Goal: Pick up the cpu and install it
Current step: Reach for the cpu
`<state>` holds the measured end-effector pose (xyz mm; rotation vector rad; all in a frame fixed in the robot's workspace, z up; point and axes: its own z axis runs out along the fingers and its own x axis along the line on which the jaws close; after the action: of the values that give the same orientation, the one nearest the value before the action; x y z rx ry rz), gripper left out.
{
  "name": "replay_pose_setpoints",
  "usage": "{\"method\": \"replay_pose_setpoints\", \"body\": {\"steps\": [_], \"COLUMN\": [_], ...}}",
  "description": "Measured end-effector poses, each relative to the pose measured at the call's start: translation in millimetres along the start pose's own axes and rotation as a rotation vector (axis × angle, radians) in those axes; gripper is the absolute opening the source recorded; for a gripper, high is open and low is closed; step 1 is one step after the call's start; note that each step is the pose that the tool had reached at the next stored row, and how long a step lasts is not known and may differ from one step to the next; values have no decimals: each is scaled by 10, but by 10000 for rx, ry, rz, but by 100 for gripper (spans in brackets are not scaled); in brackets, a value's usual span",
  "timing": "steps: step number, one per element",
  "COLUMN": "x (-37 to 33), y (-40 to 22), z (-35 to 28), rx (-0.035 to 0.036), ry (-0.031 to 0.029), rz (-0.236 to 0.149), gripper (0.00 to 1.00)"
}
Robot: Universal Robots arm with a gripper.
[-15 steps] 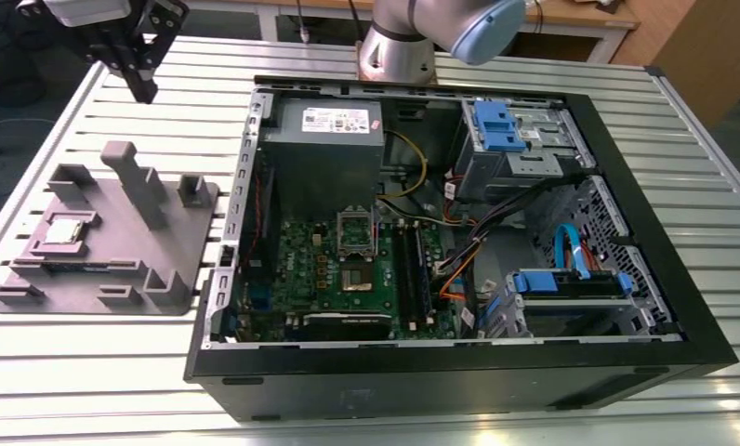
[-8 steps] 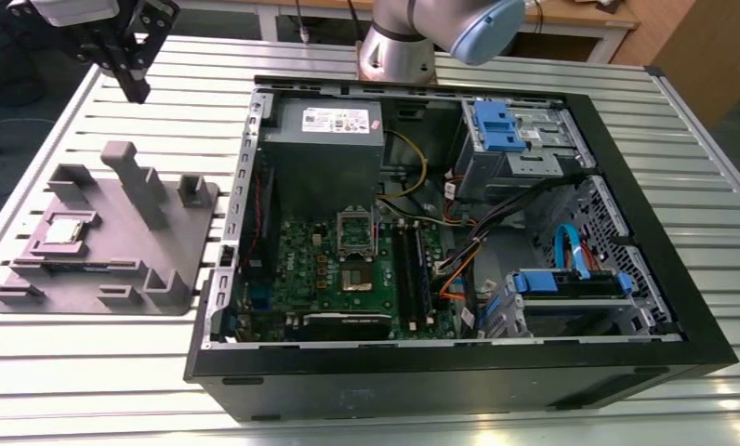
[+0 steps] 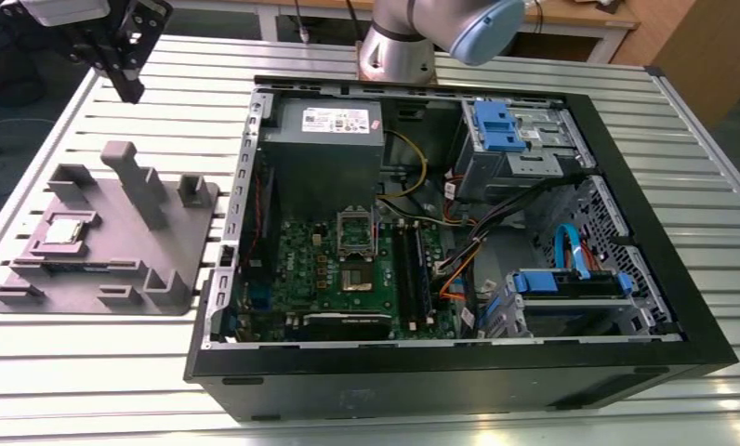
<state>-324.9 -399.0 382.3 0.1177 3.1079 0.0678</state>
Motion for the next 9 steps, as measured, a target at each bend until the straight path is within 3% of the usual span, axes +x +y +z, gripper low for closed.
{"method": "replay_pose_setpoints", "body": {"steps": [9], "x": [52], "y": [-4], "z": [-1], "rx": [0], "ry": [0], "rz": [-1], "gripper": [11]}}
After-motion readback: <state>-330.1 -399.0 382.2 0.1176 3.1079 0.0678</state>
